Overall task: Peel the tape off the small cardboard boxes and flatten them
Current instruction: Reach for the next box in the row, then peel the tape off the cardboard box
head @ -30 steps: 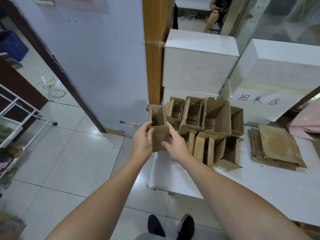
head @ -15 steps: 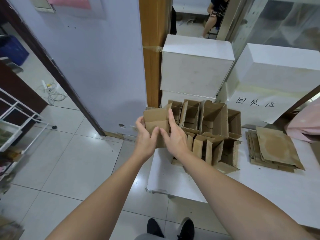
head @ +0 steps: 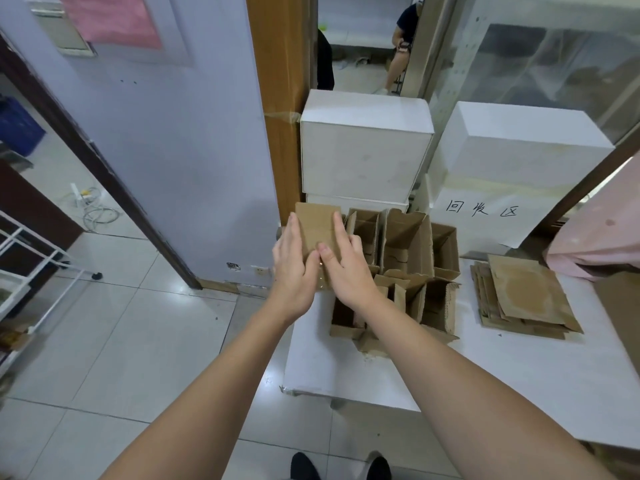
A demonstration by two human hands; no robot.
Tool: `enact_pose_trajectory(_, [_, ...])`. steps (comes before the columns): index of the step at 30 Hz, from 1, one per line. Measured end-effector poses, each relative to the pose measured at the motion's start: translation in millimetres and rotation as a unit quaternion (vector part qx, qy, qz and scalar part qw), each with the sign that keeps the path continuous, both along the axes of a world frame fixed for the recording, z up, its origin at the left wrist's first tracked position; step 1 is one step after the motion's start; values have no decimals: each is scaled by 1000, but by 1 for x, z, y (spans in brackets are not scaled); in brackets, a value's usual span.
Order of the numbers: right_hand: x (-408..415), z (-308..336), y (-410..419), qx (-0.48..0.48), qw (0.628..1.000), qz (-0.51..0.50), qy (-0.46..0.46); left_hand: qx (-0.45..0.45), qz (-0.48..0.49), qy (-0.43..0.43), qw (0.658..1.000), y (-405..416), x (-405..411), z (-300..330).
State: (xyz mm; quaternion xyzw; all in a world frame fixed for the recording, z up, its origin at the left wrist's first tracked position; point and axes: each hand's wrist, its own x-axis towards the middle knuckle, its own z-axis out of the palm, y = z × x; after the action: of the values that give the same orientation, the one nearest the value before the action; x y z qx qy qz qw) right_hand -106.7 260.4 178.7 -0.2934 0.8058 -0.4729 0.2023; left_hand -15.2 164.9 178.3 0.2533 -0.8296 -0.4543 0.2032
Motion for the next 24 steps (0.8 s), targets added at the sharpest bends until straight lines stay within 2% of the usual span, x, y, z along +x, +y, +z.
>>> enact_pose_trajectory(4, [-11, 20, 35, -44, 999, -23, 2, 70, -65, 43, 995, 24, -12, 26])
enact_pose_trajectory(11, [-43, 40, 128, -90, 993, -71, -15, 114, -125, 79, 982, 109, -55, 48])
enact_pose_trajectory(18, [-83, 28, 237, -110, 986, -109, -57, 188, -168, 46, 967, 219, -109, 34])
enact_pose_trajectory(24, [-105, 14, 296, -121, 977, -152, -82, 175, -192, 19, 966, 271, -141, 19])
